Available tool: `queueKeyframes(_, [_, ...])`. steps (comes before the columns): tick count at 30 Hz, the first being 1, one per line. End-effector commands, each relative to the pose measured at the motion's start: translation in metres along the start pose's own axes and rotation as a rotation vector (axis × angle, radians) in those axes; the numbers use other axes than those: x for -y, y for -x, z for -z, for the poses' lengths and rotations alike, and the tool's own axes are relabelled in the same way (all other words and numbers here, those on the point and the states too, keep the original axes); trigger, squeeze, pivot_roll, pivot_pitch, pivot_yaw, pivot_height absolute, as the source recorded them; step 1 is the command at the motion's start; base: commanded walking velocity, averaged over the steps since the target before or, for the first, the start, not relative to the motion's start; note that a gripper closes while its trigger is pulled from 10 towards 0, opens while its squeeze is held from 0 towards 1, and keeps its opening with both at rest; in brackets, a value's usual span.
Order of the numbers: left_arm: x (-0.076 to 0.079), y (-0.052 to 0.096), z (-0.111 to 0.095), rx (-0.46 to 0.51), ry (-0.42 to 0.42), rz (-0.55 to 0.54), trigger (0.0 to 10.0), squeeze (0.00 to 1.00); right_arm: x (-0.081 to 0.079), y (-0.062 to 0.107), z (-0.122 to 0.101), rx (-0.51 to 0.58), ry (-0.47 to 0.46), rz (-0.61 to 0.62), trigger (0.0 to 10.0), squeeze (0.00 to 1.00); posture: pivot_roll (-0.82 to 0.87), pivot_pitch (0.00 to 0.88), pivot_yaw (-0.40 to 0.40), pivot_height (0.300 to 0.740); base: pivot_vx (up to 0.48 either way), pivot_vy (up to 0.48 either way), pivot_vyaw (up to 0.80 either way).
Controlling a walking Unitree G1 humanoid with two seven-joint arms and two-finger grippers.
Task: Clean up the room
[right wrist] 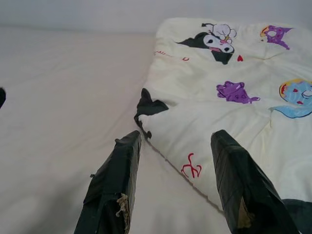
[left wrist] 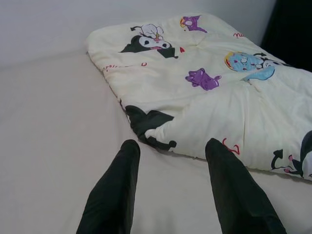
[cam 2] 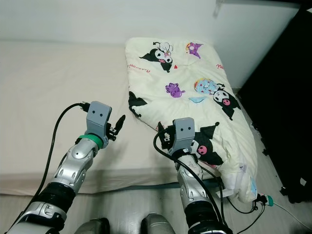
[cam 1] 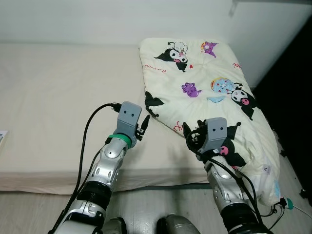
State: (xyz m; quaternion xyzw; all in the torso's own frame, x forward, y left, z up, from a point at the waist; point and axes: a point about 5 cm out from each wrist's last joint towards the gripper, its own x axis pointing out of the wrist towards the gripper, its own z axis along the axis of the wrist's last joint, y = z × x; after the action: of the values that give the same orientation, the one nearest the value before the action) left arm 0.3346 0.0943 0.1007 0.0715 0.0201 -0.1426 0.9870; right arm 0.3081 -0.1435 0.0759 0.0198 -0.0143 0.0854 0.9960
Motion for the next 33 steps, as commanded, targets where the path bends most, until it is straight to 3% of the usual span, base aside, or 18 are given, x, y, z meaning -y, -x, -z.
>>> queueKeyframes(1, [0.002,0.0,0.005,-0.027,-0.001,0.006,10.0,0.0,0.005,0.0,-0.002,0.001,-0.001,0.03,10.0,0.0,-0.12,0.025,0.014,0.74,0.0,0.0,0.0])
queueKeyframes(8, [0.003,0.0,0.005,-0.026,-0.002,0.01,10.0,0.0,0.015,-0.001,-0.007,0.019,0.025,0.077,10.0,0.0,-0.13,0.022,0.013,0.715,0.0,0.0,0.0])
queueKeyframes(33, [0.005,0.0,0.005,-0.026,0.003,0.008,10.0,0.0,0.03,-0.002,-0.014,0.033,0.078,0.11,10.0,0.0,-0.13,0.023,0.005,0.635,0.0,0.0,0.0])
